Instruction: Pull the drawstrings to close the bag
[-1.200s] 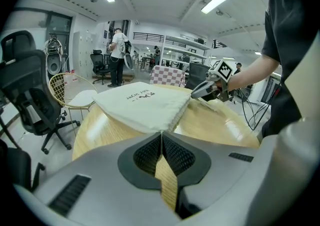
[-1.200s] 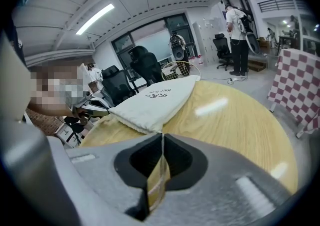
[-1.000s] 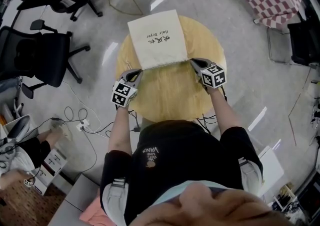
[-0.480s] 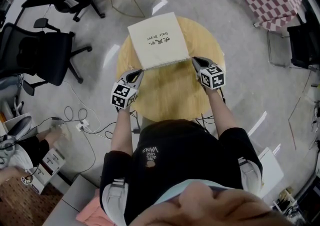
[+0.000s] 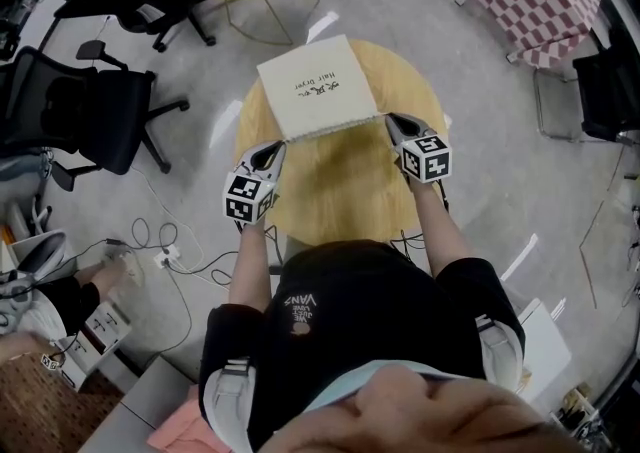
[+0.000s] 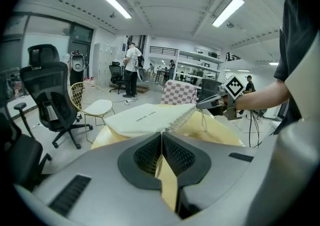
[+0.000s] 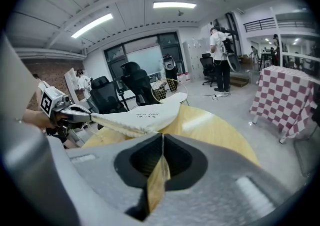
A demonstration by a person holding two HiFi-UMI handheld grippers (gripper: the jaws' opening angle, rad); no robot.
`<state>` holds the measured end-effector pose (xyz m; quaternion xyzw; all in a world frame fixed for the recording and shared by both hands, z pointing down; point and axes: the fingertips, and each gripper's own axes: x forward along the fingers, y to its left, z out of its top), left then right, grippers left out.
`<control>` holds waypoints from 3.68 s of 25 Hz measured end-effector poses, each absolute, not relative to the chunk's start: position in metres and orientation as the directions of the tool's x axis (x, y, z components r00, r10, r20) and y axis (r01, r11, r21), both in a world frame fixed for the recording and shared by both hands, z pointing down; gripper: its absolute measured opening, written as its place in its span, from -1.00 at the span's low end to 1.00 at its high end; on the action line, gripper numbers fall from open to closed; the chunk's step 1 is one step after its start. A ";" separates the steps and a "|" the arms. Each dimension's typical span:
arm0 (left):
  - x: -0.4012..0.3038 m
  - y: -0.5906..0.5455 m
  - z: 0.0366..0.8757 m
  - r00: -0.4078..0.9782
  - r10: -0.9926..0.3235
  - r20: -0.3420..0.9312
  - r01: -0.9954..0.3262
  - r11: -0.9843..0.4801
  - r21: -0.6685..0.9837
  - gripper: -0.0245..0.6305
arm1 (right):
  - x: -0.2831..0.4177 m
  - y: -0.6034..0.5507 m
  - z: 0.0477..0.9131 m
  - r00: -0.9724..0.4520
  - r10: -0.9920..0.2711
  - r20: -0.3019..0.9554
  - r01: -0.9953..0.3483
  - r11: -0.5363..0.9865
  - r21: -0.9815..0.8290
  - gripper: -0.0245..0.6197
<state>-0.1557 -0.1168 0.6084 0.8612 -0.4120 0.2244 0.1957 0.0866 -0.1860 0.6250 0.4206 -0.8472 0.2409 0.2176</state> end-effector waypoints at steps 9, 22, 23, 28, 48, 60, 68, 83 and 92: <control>-0.155 -0.108 0.592 0.509 -0.668 0.542 -0.833 -0.540 0.116 -0.86 | 0.095 -0.178 0.610 -0.552 -0.628 0.548 -0.821 0.523 -0.228 -0.90; -0.158 -0.094 0.577 0.451 -0.719 0.529 -0.876 -0.470 0.108 -0.86 | 0.108 -0.165 0.597 -0.555 -0.646 0.523 -0.826 0.504 -0.253 -0.90; -0.158 -0.093 0.576 0.449 -0.721 0.528 -0.877 -0.469 0.105 -0.86 | 0.109 -0.164 0.596 -0.556 -0.647 0.522 -0.825 0.505 -0.252 -0.90; -0.158 -0.093 0.568 0.436 -0.734 0.521 -0.883 -0.461 0.089 -0.86 | 0.114 -0.164 0.591 -0.558 -0.654 0.511 -0.824 0.508 -0.249 -0.90; -0.156 -0.078 0.550 0.371 -0.784 0.497 -0.914 -0.404 0.044 -0.86 | 0.146 -0.152 0.582 -0.523 -0.684 0.509 -0.847 0.482 -0.224 -0.91; -0.167 -0.068 0.546 0.334 -0.804 0.492 -0.929 -0.369 0.027 -0.86 | 0.155 -0.146 0.582 -0.511 -0.696 0.505 -0.856 0.467 -0.223 -0.91; -0.174 -0.068 0.548 0.325 -0.808 0.492 -0.935 -0.354 0.035 -0.87 | 0.165 -0.147 0.580 -0.502 -0.707 0.497 -0.864 0.431 -0.260 -0.91; -0.182 -0.068 0.561 0.307 -0.806 0.506 -0.946 -0.316 0.070 -0.87 | 0.177 -0.148 0.589 -0.482 -0.708 0.516 -0.876 0.401 -0.268 -0.91; -0.189 -0.067 0.565 0.300 -0.810 0.504 -0.951 -0.292 0.097 -0.87 | 0.181 -0.148 0.592 -0.474 -0.713 0.517 -0.880 0.383 -0.280 -0.91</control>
